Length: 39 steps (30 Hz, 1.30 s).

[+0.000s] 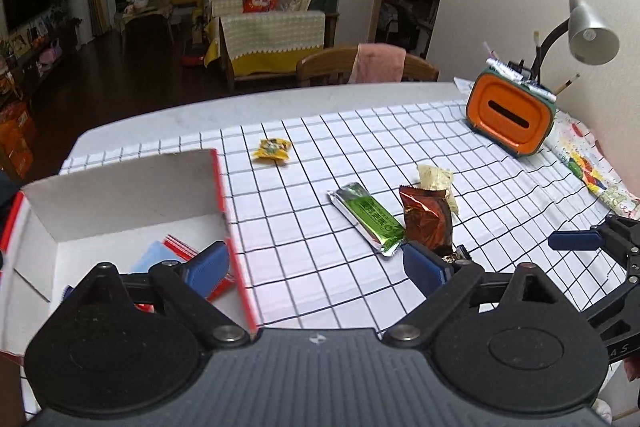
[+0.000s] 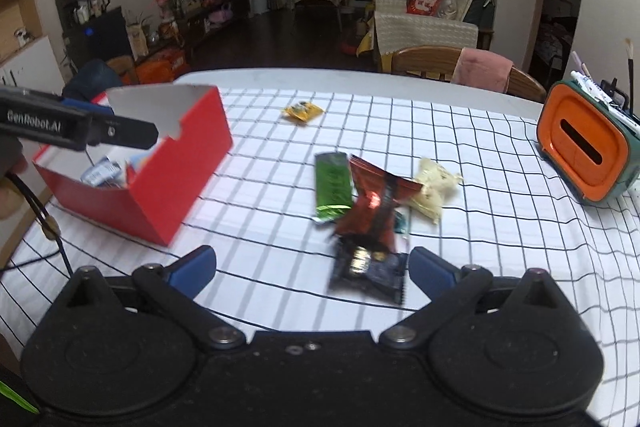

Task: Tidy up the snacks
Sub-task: 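Move both tools back over the remaining snacks, then grasp the green bar with the left tool while the right grasps the dark blueberry packet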

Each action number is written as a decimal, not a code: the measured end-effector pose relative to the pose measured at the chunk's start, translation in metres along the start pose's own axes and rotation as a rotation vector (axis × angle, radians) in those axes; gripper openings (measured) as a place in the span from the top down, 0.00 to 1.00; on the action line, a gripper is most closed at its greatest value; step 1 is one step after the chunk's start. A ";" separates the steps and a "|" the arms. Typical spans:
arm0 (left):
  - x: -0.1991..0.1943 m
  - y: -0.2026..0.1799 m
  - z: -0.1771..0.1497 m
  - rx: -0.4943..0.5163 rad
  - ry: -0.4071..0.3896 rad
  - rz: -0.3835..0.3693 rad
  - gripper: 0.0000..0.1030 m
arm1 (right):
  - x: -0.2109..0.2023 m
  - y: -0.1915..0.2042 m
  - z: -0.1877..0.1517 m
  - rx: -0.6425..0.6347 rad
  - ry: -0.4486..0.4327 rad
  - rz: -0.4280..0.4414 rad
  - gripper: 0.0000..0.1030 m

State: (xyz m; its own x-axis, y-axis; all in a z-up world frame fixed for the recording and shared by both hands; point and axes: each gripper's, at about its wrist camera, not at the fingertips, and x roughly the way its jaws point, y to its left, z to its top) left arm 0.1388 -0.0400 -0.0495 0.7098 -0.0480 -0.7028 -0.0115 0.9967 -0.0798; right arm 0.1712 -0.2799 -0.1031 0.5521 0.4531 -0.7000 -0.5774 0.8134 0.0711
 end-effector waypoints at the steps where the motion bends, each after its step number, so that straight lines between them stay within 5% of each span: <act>1: 0.005 -0.004 0.000 -0.002 0.007 0.002 0.08 | 0.004 -0.006 -0.001 -0.011 0.008 -0.002 0.00; 14: 0.071 -0.044 0.005 -0.013 0.100 0.067 0.08 | 0.069 -0.050 -0.015 -0.166 0.090 0.077 0.03; 23: 0.116 -0.057 0.018 0.014 0.162 0.085 0.08 | 0.114 -0.050 -0.014 -0.353 0.135 0.136 0.17; 39: 0.219 -0.047 0.059 -0.175 0.343 0.123 0.08 | 0.111 -0.062 -0.014 -0.329 0.182 0.236 0.29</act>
State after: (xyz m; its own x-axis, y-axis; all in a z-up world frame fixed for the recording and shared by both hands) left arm 0.3363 -0.0940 -0.1581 0.4195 0.0226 -0.9075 -0.2228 0.9717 -0.0788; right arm 0.2596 -0.2848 -0.1958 0.2842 0.5165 -0.8077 -0.8519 0.5225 0.0343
